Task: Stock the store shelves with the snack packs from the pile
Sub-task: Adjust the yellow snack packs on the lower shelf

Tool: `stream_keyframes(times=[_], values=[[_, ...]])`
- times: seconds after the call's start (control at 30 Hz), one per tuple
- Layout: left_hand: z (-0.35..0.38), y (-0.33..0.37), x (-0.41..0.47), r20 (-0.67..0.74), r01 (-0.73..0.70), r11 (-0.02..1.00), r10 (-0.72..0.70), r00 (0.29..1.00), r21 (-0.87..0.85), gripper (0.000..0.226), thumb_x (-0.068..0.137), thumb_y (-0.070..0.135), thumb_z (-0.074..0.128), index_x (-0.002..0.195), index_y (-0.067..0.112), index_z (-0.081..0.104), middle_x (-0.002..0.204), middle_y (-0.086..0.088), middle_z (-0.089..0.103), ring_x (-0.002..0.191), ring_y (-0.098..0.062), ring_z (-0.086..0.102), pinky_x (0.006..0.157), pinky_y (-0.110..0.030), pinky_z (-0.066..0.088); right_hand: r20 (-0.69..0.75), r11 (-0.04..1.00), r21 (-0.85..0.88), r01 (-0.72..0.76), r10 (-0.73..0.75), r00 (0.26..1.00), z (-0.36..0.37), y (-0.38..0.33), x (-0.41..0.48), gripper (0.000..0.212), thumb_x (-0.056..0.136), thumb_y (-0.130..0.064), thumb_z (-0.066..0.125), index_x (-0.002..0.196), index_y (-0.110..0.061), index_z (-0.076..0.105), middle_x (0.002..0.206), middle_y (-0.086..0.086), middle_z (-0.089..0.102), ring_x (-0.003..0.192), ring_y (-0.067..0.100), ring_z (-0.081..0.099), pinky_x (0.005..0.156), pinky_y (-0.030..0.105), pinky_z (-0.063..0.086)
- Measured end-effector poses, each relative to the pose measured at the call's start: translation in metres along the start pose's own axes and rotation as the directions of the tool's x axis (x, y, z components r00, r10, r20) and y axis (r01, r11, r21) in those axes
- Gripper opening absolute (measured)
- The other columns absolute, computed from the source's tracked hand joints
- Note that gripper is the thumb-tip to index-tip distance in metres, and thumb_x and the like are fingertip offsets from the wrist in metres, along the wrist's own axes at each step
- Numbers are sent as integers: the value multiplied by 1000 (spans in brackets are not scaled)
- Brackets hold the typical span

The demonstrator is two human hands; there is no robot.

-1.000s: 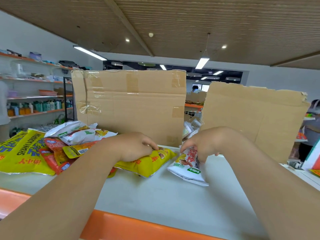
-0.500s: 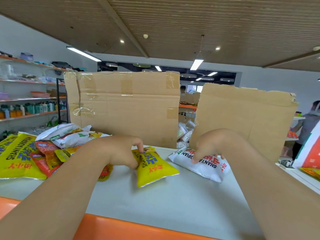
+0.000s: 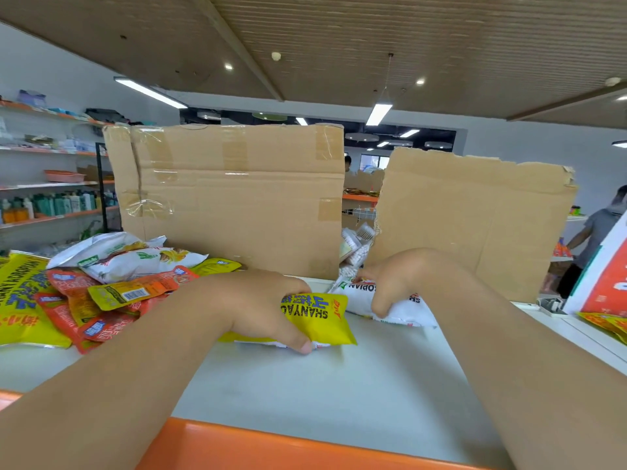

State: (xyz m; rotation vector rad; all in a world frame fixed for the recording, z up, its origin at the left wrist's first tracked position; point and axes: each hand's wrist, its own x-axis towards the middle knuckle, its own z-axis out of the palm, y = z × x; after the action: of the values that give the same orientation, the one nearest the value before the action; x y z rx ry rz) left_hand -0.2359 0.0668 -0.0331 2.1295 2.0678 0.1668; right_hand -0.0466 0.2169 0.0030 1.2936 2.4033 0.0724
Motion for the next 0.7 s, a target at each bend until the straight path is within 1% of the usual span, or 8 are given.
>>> stream_keyframes(times=[0.07,0.17,0.27,0.43,0.5,0.53,0.6,0.7], values=[[6,7,5,66,1,998,-5,998,63,81,62,82,67,133,52,41,126,17,54,120,-14,50,102,-38,45,27,999,38,7,-8,1000,5,-4,3,89,89,-28,65,160,-30,11,162,5,28,134,28,45,99,35,46],[7,11,8,126,50,992,-65,990,120,102,60,87,60,147,54,20,140,9,41,134,-20,38,110,-43,38,43,999,55,0,-2,999,7,-10,5,90,91,-24,61,160,-32,5,162,8,28,128,29,48,90,32,46],[4,14,5,165,86,989,-105,981,121,107,60,82,59,151,51,14,149,8,36,140,-21,32,113,-44,34,59,996,84,-13,8,998,8,-13,4,91,90,-23,61,160,-31,3,163,8,25,134,31,45,105,39,45],[0,20,-3,161,118,990,-128,979,74,109,58,69,60,154,46,16,153,8,37,138,-20,40,112,-39,38,38,993,119,1,-5,999,13,-11,-9,88,91,-22,60,160,-32,6,160,7,31,131,29,47,95,34,45],[1,21,-10,129,109,992,-115,985,56,100,61,61,60,152,43,25,148,10,44,133,-19,45,108,-37,42,29,992,124,24,-27,999,17,-10,-17,84,90,-20,60,159,-32,12,151,7,42,126,30,52,94,35,47],[3,22,-13,92,89,995,-91,992,36,86,63,58,61,144,45,37,140,13,51,126,-18,51,104,-37,45,13,991,127,41,-43,999,20,-8,-22,81,89,-18,59,157,-33,17,145,5,48,122,30,55,96,37,48],[8,23,-18,-6,48,999,-48,999,-17,48,65,49,67,112,46,54,107,18,65,101,-13,61,89,-38,53,-21,987,133,90,-88,996,28,1,-40,76,89,-17,59,154,-33,24,135,-2,52,114,25,56,93,32,47],[12,38,-27,-103,-25,997,18,995,-68,31,65,44,73,91,43,58,81,17,65,79,-8,62,74,-38,54,-94,965,231,123,-103,990,38,28,-78,68,85,-22,67,147,-34,40,121,-12,52,101,14,51,76,21,42]])
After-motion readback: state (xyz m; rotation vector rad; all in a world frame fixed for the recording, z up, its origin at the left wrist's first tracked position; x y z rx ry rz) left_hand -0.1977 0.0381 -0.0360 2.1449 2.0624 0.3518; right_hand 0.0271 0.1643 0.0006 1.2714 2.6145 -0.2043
